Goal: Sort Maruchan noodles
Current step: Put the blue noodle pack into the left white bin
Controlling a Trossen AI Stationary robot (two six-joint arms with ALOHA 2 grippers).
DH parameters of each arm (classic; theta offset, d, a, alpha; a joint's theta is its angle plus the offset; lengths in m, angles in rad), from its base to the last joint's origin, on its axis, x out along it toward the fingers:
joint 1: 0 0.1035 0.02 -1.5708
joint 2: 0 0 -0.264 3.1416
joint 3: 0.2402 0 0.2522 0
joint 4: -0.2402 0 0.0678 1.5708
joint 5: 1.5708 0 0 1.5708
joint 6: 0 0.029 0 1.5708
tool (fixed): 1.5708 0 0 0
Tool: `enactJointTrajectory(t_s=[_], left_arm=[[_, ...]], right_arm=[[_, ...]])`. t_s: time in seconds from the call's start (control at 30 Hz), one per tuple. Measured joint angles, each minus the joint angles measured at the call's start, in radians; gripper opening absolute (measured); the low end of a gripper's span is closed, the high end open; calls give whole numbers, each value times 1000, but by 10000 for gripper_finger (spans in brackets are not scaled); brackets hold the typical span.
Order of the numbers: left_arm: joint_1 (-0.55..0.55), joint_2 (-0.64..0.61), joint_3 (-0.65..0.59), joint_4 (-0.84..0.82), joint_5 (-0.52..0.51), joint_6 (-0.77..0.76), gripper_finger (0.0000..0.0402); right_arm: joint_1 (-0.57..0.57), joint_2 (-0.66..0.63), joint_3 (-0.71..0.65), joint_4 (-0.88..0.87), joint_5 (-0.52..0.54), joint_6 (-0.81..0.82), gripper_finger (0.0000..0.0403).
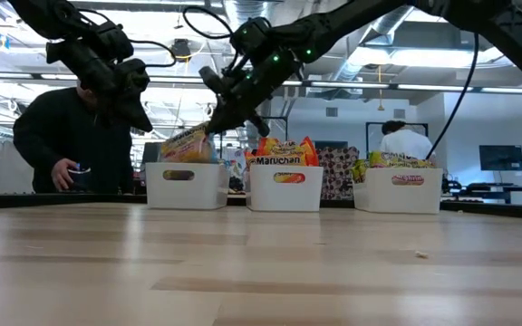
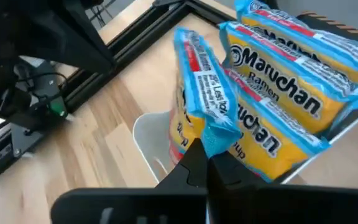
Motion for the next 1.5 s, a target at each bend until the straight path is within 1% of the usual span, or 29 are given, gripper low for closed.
enactJointTrajectory(t_s=[0.2, 0.33, 0.43, 0.6, 0.8, 1.0, 1.1, 1.17, 1.37, 1.5], left_arm=[[0, 0, 0, 0, 0, -9, 0], [0, 0, 0, -1, 1, -15, 0], [0, 0, 0, -1, 1, -25, 0], [0, 0, 0, -1, 0, -28, 0], [-1, 0, 0, -1, 0, -28, 0], [-1, 0, 5, 1, 8, -55, 0], [-1, 0, 30, 0, 17, -59, 0], [-1, 0, 50, 0, 36, -59, 0], [-1, 0, 98, -1, 83, -59, 0], [-1, 0, 108, -1, 122, -68, 0]], right_arm=[[1, 35, 2, -12, 1, -8, 8], [3, 38, 1, -18, 1, -51, 11], [3, 37, 1, -25, 1, -58, 21], [11, 37, 1, -35, -1, -61, 60], [13, 37, 1, -89, -28, -41, 113], [-5, 20, 5, -84, -125, 35, 156], [-25, 22, 36, -119, -216, 57, 170], [-35, 22, 54, -110, -272, 63, 176], [-45, 22, 89, -150, -288, 56, 183], [-47, 21, 98, -155, -289, 56, 181]])
